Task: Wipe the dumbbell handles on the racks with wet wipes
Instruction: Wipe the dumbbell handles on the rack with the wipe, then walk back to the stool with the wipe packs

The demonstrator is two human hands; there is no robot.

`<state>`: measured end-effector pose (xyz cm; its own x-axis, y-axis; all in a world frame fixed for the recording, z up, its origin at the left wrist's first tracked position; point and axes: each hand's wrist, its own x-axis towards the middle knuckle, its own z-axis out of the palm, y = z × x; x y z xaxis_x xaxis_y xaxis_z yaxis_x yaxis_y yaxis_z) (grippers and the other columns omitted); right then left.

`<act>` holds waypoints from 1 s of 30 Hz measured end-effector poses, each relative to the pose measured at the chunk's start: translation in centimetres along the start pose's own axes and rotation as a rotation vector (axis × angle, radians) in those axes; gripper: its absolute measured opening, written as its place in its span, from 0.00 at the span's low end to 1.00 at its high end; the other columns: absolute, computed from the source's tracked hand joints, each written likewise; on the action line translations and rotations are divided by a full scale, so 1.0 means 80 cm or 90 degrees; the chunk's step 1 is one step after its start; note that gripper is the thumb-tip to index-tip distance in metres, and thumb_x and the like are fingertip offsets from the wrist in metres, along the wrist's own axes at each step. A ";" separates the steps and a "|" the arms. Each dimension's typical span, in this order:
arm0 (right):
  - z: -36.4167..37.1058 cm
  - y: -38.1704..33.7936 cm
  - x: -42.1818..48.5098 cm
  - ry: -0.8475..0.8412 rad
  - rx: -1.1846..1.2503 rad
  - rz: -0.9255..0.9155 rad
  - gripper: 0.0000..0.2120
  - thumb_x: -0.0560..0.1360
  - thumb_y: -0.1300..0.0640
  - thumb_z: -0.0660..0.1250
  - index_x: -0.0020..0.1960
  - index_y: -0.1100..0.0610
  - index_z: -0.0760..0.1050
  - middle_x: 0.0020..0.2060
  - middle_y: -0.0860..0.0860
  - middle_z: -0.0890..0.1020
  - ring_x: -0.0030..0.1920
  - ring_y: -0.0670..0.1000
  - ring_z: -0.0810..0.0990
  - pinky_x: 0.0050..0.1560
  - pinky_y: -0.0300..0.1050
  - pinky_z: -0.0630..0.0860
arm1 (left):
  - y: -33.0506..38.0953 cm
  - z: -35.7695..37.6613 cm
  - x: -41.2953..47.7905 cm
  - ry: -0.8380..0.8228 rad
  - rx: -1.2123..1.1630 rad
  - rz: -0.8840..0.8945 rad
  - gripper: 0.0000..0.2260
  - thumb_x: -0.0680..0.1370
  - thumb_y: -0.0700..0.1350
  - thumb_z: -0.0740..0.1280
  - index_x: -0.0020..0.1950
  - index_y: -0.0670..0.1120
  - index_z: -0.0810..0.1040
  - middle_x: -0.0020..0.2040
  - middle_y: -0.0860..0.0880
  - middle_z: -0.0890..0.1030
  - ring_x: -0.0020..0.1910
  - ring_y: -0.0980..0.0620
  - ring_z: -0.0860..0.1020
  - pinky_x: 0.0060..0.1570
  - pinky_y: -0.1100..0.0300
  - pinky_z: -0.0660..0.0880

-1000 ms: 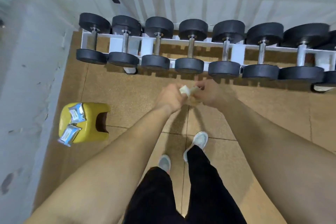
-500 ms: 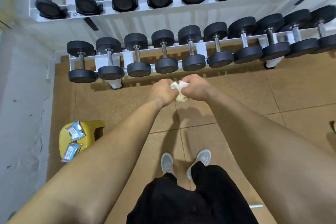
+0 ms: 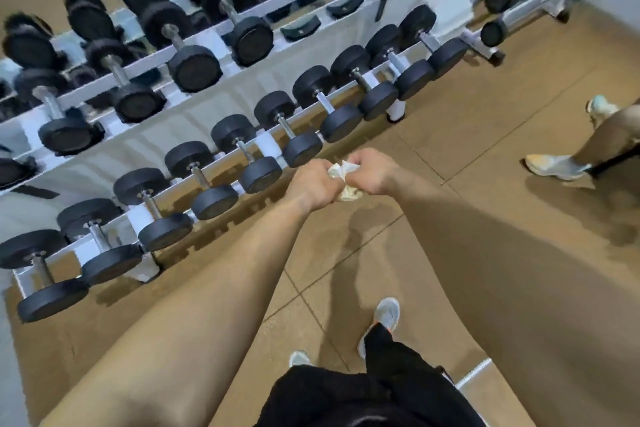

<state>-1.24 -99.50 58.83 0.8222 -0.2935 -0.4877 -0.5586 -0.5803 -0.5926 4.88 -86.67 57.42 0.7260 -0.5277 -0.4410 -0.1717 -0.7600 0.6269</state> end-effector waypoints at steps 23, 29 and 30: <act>-0.440 0.249 0.333 0.082 0.109 0.113 0.07 0.76 0.59 0.66 0.39 0.58 0.76 0.31 0.51 0.76 0.34 0.51 0.74 0.32 0.41 0.69 | 0.381 0.091 0.485 -0.040 -0.096 0.134 0.04 0.77 0.46 0.70 0.50 0.52 0.83 0.43 0.57 0.82 0.46 0.55 0.79 0.43 0.59 0.72; -0.554 0.263 0.471 0.083 0.034 0.147 0.10 0.77 0.60 0.65 0.37 0.55 0.74 0.35 0.50 0.77 0.43 0.54 0.77 0.43 0.46 0.72 | 0.465 0.071 0.635 -0.088 -0.100 0.115 0.11 0.76 0.44 0.69 0.35 0.53 0.79 0.33 0.57 0.80 0.37 0.52 0.77 0.35 0.59 0.69; -0.571 0.267 0.490 0.078 0.026 0.145 0.07 0.77 0.60 0.65 0.40 0.56 0.77 0.38 0.52 0.79 0.44 0.55 0.79 0.45 0.48 0.74 | 0.478 0.068 0.657 -0.089 -0.096 0.111 0.11 0.76 0.45 0.69 0.33 0.53 0.79 0.32 0.57 0.80 0.37 0.52 0.77 0.33 0.59 0.68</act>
<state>24.04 -158.12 56.37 0.6804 -0.5040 -0.5321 -0.7328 -0.4585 -0.5027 32.89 -145.50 54.70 0.5935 -0.7006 -0.3962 -0.1767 -0.5936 0.7851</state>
